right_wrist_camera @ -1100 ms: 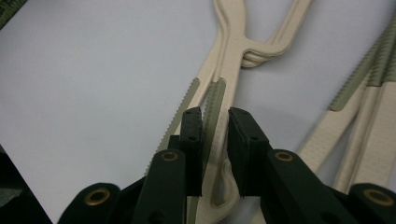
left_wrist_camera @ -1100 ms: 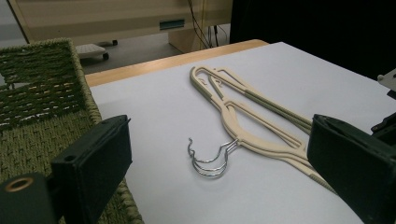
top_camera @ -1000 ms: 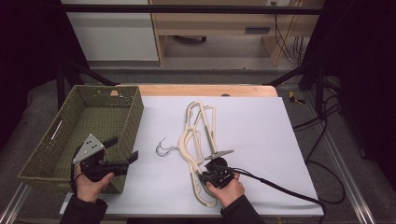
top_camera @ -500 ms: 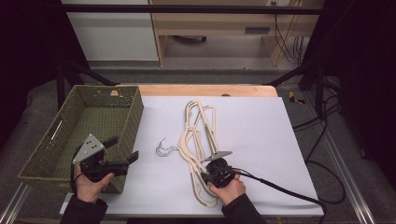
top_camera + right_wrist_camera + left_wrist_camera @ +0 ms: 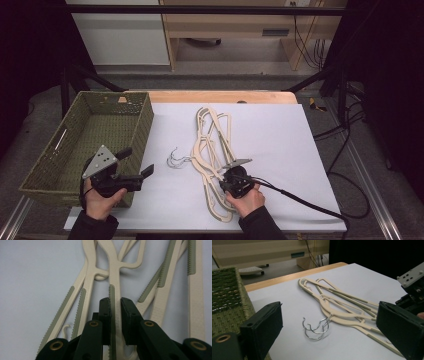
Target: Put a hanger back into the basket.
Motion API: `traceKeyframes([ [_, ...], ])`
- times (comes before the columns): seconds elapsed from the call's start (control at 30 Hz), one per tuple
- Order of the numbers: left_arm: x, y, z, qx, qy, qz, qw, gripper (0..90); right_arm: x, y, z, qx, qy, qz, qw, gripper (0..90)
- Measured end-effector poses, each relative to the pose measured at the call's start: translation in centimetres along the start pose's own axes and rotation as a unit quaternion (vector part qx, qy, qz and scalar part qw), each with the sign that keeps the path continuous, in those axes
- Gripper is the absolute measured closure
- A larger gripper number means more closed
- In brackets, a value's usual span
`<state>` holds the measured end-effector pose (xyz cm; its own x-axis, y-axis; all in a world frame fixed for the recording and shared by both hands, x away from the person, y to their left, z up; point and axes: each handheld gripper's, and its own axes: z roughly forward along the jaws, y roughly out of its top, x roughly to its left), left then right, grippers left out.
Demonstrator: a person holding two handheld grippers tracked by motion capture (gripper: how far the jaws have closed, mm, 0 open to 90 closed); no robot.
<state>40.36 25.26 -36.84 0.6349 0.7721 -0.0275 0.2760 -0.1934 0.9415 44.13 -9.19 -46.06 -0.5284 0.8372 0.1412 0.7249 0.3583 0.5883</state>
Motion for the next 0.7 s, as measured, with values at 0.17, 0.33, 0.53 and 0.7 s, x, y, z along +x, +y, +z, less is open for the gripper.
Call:
traceKeyframes([
  [0.17,-1.1,0.1,0.5,0.004,-0.013,0.007,0.9999,6.9,-0.6,0.2,-1.0,-0.017,0.013,0.005,0.9998,79.7],
  [0.33,-2.2,-0.4,2.0,0.027,-0.028,0.018,0.9991,7.4,-1.0,0.5,-2.2,-0.033,0.022,0.005,0.9992,79.7],
  [0.53,-2.8,-0.4,3.8,0.050,-0.036,0.030,0.9976,10.0,-0.9,0.6,-3.0,-0.038,0.033,0.009,0.9987,79.8],
  [0.7,-2.8,0.7,7.0,0.082,-0.039,0.047,0.9947,17.1,-0.9,0.6,-3.3,-0.036,0.032,0.006,0.9988,79.7],
])
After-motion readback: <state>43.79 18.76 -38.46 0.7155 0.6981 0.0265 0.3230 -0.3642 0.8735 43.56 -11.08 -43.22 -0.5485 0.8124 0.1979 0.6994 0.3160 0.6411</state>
